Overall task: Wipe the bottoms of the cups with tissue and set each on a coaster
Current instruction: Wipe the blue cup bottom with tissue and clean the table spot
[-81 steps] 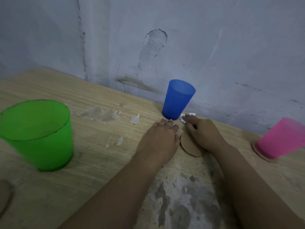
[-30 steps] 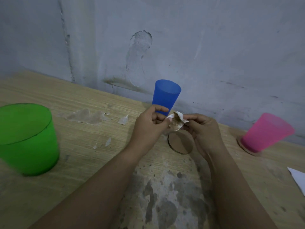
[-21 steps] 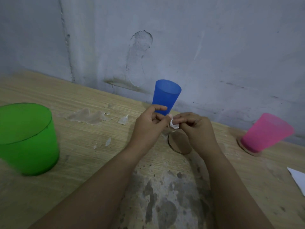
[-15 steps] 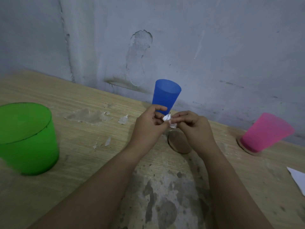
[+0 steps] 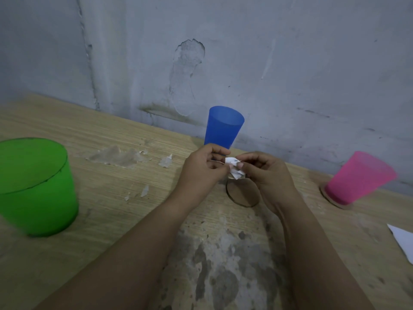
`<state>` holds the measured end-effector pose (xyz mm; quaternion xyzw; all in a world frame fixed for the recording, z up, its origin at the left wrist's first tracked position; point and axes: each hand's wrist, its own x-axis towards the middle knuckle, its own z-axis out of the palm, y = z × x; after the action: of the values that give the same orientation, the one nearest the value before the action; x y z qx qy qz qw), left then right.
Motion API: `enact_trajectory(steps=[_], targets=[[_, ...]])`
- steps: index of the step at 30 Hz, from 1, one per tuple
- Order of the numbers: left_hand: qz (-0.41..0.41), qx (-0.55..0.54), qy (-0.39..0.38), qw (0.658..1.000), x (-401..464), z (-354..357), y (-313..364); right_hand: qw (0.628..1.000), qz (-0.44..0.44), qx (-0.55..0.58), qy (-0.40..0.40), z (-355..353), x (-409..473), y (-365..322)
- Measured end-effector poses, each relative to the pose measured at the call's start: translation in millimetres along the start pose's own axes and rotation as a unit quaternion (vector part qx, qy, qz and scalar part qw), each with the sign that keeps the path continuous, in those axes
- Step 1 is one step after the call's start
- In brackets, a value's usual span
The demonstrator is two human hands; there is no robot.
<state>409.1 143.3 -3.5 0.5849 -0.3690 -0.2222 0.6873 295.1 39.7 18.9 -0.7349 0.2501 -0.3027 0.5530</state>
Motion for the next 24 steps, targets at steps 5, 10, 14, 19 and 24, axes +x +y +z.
enact_trajectory(steps=[5, 10, 14, 19, 24], targets=[[0.004, -0.008, 0.024, 1.0, 1, -2, 1, 0.998, -0.039, -0.053, 0.015, 2, -1, -5], [0.007, -0.014, 0.044, 0.999, 0, -1, 4, 0.994, -0.06, -0.086, 0.034, 7, -2, -6], [0.027, -0.016, 0.018, 0.999, -2, -1, 4, 0.997, -0.051, -0.03, 0.048, 5, -1, -4], [0.075, 0.074, -0.052, 0.993, -8, 4, 2, 0.997, -0.008, 0.055, 0.052, -1, -1, 1], [0.088, 0.118, -0.106, 0.983, -10, 8, -4, 0.988, 0.033, 0.097, 0.116, -12, 3, 2]])
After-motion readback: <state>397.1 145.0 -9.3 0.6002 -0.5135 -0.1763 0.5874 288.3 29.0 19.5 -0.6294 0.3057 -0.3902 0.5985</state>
